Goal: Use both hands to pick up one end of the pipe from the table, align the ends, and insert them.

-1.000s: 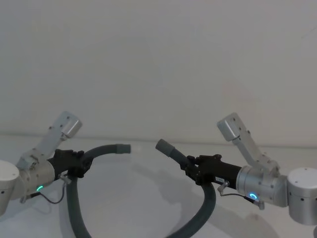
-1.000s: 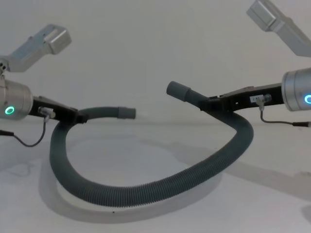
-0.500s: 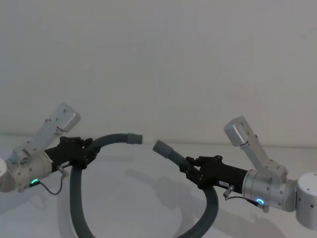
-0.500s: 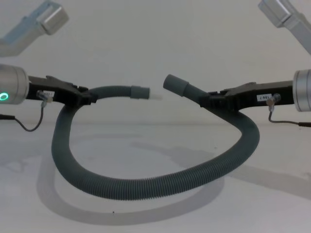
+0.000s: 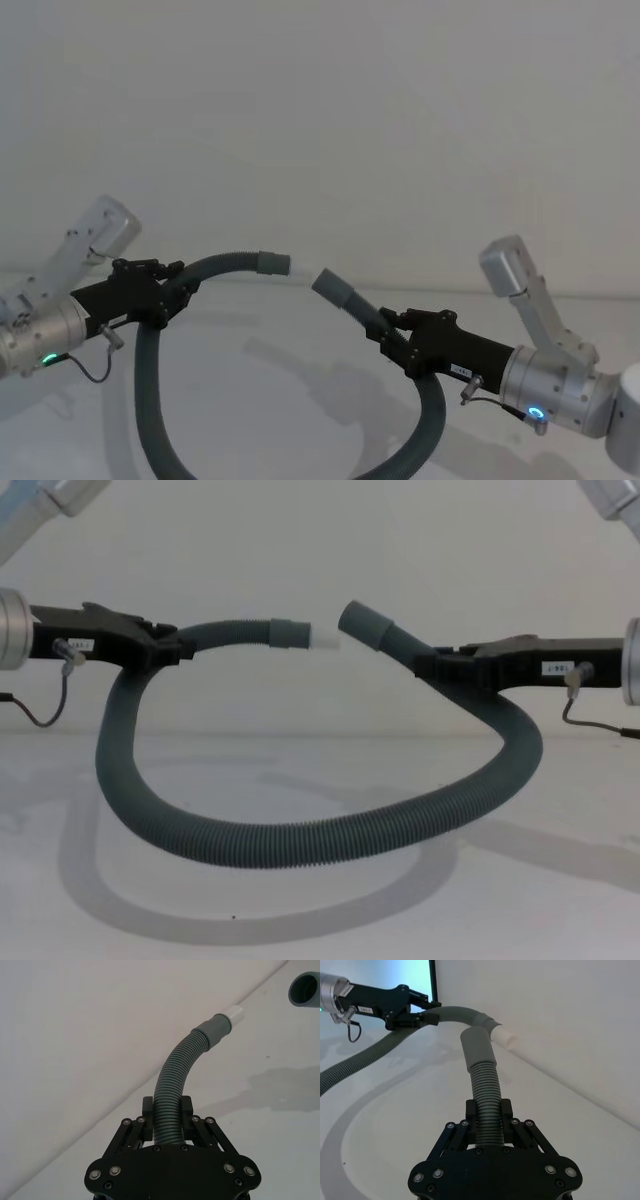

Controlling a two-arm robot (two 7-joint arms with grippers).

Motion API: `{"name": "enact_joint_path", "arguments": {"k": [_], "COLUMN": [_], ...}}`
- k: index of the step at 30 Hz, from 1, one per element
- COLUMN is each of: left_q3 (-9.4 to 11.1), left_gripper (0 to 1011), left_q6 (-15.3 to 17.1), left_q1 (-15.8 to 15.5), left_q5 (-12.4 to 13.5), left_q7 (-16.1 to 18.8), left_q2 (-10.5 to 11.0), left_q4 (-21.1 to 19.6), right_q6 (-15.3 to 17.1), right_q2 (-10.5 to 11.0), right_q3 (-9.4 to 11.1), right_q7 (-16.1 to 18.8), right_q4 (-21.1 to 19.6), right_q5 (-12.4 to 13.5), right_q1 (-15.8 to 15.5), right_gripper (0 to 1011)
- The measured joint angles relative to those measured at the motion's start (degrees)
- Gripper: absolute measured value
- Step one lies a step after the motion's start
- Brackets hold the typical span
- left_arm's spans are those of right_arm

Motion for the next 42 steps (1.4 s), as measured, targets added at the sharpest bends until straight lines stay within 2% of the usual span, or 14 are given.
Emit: {"name": "enact_joint_path", "arguments": {"k": [10, 22, 42], "left_q3": [-0.83, -1.67, -1.52], "left_gripper": [288, 288, 288], "left_q6": [-2.08, -3.9, -3.49], "left_q1": [1.23, 3.01, 5.76], "left_q5": [-1.72, -3.8, -5.9], "left_q7": [-1.32, -2.25, -3.33], "left_q2": [1.66, 3.41, 5.95], "left_q4": [-2.43, -6.71, -13.6], "right_q6": [-2.18, -3.35, -3.57], "right_q2": [0.68, 2.01, 3.47], "right_q3": [1.68, 1.98, 1.79], "right_q7": [0.49, 0.81, -0.14], "right_q4": [-0.73, -2.73, -6.53], "right_q5": [2.53, 3.84, 4.82], "right_q1": [-1.95, -4.13, -5.75], "right_gripper": [255, 255, 255]}}
